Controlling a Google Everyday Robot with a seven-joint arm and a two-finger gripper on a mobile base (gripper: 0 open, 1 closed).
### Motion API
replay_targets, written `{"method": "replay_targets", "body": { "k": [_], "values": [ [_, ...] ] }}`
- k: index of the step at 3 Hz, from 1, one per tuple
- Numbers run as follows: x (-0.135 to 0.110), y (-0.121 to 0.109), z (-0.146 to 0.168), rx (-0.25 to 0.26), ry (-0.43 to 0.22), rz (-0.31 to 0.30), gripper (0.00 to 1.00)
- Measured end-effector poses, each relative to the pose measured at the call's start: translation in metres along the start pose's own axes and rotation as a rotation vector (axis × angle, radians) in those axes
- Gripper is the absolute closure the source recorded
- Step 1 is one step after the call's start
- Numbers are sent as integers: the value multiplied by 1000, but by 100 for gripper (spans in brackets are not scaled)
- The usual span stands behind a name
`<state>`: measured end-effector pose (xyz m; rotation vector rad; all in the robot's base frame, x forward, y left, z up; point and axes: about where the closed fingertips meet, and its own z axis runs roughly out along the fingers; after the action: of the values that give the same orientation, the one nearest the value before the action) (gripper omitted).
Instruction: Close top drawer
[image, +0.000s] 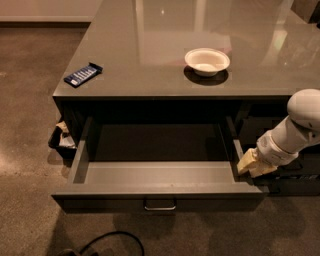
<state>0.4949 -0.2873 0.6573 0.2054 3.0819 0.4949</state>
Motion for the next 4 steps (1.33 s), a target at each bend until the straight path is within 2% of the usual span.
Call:
{"method": "replay_targets", "body": {
  "k": [1,3,4],
  "values": [
    [-2,0,0,0,0,0,100],
    [-34,20,-3,30,-79,12,100],
    [-35,20,-3,30,-79,12,100]
  ]
}}
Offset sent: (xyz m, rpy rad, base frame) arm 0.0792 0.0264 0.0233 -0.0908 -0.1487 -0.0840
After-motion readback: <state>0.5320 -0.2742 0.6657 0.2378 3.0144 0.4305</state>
